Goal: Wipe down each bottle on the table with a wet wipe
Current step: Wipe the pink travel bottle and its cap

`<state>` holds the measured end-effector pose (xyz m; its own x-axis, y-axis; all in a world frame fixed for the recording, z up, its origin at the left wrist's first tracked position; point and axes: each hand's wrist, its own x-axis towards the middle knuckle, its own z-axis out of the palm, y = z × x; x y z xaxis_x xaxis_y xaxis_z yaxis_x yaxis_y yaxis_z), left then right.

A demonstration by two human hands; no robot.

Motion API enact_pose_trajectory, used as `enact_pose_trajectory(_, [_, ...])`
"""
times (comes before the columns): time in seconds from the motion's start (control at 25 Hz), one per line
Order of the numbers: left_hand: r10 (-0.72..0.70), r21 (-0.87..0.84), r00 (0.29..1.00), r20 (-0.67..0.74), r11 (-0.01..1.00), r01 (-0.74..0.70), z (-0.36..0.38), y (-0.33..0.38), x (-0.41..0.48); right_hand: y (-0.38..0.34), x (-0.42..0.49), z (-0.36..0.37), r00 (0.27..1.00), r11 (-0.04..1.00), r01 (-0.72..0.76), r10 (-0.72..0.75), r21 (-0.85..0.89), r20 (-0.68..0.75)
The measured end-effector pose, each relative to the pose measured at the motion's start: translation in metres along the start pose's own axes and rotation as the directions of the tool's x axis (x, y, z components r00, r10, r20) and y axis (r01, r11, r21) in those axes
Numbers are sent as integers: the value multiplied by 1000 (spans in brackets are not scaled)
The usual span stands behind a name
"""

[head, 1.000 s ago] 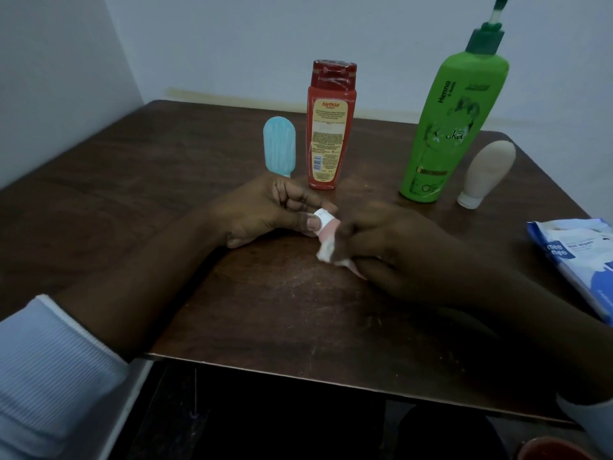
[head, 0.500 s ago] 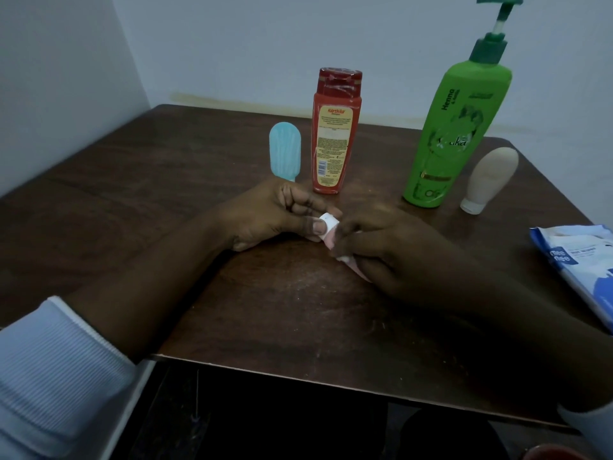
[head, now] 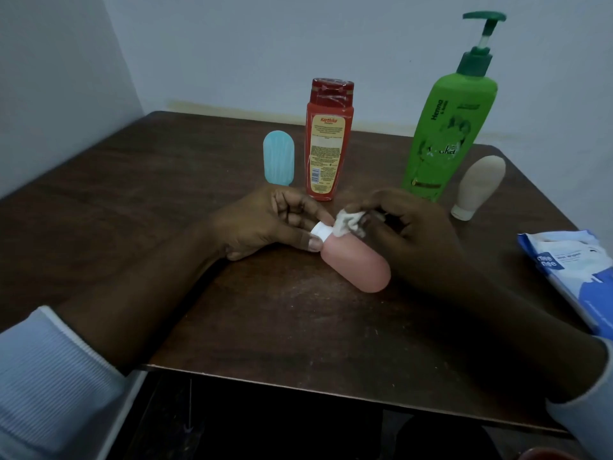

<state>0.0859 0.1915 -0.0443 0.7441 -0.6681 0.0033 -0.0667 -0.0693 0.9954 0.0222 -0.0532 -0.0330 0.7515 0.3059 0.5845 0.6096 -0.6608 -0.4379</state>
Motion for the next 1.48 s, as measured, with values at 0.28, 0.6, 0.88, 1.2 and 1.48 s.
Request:
enact_pose_trajectory(0.28, [54,-12,998,-19,998,-54,3,-1,2,2,2,-7,979,972,-103,62,210,194])
enact_pose_trajectory(0.6, [69,22,998,-2,997,-68,10,2,2,-4,4,-4,990,992,-22,3,128,144])
enact_pose_trajectory(0.88, [112,-125,985,-130,984,-128,4,7,0,-1,-3,-35,973,987,-44,8,155,229])
enact_pose_trajectory(1.2, [31,-341,968,-249,933,-118,4,10,1,-3,-5,-28,999,985,50,-47,-166,27])
enact_pose_trajectory(1.48, [-65,-174,998,0,983,64,21,7,-1,-6,-6,-25,955,988,-6,-39,-153,-292])
